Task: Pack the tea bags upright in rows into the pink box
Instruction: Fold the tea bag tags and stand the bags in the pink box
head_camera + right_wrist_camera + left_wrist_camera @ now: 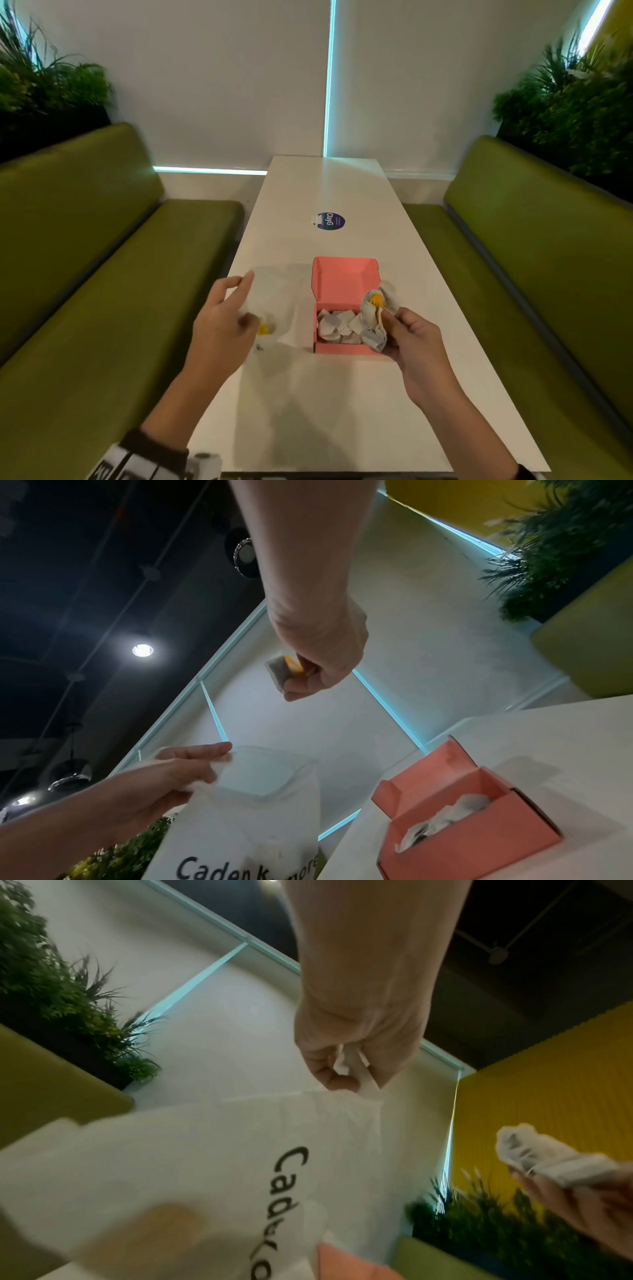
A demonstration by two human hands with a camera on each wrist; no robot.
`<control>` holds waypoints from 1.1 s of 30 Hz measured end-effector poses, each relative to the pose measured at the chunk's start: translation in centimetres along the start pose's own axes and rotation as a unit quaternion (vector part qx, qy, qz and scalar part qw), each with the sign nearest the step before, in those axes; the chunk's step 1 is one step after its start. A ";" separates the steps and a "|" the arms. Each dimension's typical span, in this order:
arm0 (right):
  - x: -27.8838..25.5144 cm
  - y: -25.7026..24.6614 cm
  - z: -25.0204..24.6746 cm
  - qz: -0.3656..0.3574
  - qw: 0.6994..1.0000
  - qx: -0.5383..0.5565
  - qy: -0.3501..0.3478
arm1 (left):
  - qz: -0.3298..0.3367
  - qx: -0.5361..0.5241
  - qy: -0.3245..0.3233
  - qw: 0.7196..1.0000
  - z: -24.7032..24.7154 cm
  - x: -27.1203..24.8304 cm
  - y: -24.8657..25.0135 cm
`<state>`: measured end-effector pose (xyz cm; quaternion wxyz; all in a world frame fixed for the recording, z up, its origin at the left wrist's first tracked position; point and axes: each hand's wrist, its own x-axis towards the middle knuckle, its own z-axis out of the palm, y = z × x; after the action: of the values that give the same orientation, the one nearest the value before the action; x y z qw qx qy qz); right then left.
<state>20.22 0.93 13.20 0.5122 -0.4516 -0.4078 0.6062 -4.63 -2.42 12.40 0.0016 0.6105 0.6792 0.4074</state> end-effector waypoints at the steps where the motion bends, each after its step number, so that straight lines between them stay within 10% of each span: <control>1: 0.1 0.1 -0.2 0.000 1.000 -0.002 0.006 | 0.017 0.013 -0.011 1.000 1.1 0.3 -0.4; 5: 0.0 0.8 -0.5 0.009 1.000 -0.004 0.012 | 0.064 0.155 -0.131 0.977 7.8 -1.2 -3.4; 9: -0.1 1.4 -0.8 0.018 1.000 -0.017 0.010 | -0.079 0.195 -0.419 0.883 12.2 -4.6 -5.3; 11: 0.0 1.6 -1.1 0.029 0.999 -0.040 0.005 | -0.101 0.170 -0.462 0.864 12.6 -5.1 -5.4; 17: 0.4 2.5 -0.4 0.054 0.998 -0.034 -0.017 | -0.088 -0.089 -0.288 0.949 9.2 -3.3 -1.5; 21: 0.9 3.7 1.5 0.050 0.998 -0.022 -0.012 | -0.026 -0.423 -0.319 0.848 8.2 -2.5 2.2; 24: 1.1 5.3 2.8 0.036 0.998 -0.042 -0.009 | -0.004 -0.439 -0.329 0.836 9.2 -2.4 3.0; 29: 0.9 6.2 3.8 0.067 0.987 -0.093 -0.113 | -0.061 -0.320 -0.090 0.941 10.9 -2.7 2.8; 33: 3.3 6.7 2.3 0.030 0.960 -0.264 -0.090 | -0.179 -0.320 -0.040 0.930 10.4 -2.3 2.1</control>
<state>16.07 3.18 7.00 0.3180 -0.5263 -0.5840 0.5300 2.85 1.20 5.49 0.2967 0.4619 0.6101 0.5714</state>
